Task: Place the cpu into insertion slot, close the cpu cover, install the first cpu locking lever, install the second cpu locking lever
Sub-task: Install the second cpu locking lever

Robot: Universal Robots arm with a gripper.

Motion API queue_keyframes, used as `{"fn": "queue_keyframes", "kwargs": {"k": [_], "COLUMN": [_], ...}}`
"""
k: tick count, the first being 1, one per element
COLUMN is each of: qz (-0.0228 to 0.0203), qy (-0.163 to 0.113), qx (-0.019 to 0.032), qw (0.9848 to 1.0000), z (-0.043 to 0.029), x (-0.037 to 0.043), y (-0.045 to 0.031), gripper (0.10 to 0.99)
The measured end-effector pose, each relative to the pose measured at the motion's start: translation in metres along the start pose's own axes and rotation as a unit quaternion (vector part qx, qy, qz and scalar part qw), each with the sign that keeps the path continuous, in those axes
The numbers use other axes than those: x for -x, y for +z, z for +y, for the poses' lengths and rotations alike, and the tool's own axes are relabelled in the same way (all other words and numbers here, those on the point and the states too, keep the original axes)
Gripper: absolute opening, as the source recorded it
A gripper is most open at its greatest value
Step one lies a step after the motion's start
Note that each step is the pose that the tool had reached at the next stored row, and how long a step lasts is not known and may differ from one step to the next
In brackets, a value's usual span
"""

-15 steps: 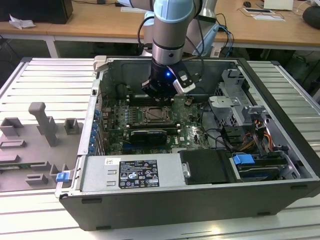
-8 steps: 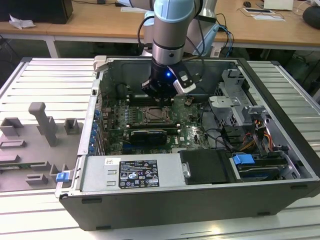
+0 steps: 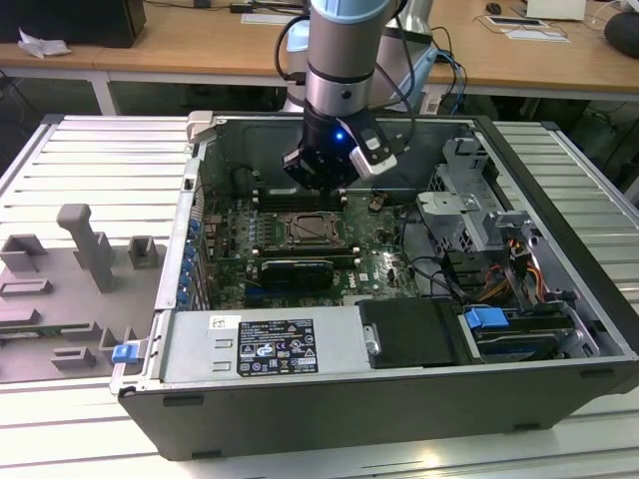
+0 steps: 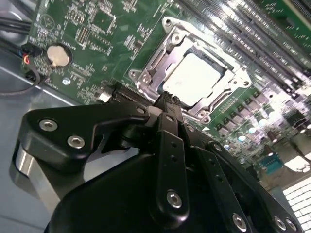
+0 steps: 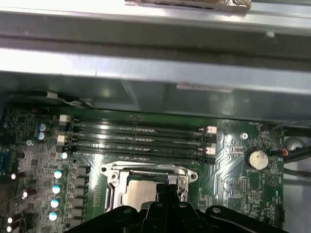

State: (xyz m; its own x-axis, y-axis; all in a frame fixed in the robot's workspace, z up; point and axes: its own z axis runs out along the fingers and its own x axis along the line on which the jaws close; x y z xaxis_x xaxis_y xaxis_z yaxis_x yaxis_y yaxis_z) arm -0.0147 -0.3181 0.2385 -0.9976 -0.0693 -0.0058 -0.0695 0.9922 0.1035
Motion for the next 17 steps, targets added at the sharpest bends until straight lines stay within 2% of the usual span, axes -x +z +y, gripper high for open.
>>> {"fn": "queue_keyframes", "kwargs": {"k": [5, 7, 17], "qz": [0.0000, -0.0001, 0.0000], "qy": [0.000, 0.000, 0.000], "qx": [0.0000, 0.0001, 0.0000], "qw": [1.0000, 1.0000, 1.0000], "z": [-0.0112, -0.0115, -0.0136], "x": [-0.0008, -0.0008, -0.0010], "y": [-0.0011, -0.0044, -0.0047], "gripper": [0.102, 0.102, 0.102]}}
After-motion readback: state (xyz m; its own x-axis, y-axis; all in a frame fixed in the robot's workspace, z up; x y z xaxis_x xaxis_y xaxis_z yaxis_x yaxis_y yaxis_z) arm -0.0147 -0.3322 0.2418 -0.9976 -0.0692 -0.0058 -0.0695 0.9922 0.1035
